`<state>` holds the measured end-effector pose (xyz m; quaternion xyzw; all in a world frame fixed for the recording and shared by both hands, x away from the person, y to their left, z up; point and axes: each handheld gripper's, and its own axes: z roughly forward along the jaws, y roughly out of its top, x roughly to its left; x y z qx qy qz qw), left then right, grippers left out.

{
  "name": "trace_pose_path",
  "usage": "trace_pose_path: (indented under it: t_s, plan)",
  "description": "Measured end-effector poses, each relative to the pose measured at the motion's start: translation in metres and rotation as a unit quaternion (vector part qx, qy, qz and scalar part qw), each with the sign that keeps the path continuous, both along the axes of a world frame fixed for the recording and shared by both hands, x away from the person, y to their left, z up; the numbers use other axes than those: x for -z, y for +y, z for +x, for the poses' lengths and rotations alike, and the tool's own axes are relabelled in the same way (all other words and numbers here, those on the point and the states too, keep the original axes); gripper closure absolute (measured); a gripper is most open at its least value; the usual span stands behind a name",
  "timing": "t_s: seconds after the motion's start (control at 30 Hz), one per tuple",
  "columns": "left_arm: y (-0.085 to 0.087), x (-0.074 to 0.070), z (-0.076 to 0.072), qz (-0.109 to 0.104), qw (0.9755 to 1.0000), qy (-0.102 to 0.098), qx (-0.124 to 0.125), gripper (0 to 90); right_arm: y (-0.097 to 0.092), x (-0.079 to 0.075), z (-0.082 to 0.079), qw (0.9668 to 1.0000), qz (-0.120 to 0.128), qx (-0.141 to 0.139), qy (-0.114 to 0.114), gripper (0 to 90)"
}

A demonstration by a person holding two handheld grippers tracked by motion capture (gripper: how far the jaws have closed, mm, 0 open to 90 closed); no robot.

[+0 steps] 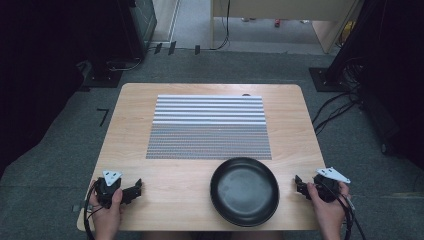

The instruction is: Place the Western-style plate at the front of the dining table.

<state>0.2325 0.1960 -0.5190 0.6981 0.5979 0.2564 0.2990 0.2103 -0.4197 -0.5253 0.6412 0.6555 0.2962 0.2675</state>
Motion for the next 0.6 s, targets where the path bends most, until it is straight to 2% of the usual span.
trace_pose_path:
  t_s: [0.23,0.43,0.6]
  plan:
    - [0.0,0.0,0.0,0.0,1.0,0.0,0.0,6.8,-0.0001,0.0,0.0,1.0,0.0,0.0,0.0,12.7]
    - [0.0026,-0.0012,-0.002,0.002,0.9999,0.002,-0.015,6.8,0.0,-0.0001,-0.0001,1.0,0.0,-0.001,0.0,13.0]
    - [0.0024,-0.0045,-0.0043,-0.007,0.9998,-0.008,-0.018,6.8,0.001,-0.0004,-0.0016,1.0,0.002,-0.005,-0.002,13.6]
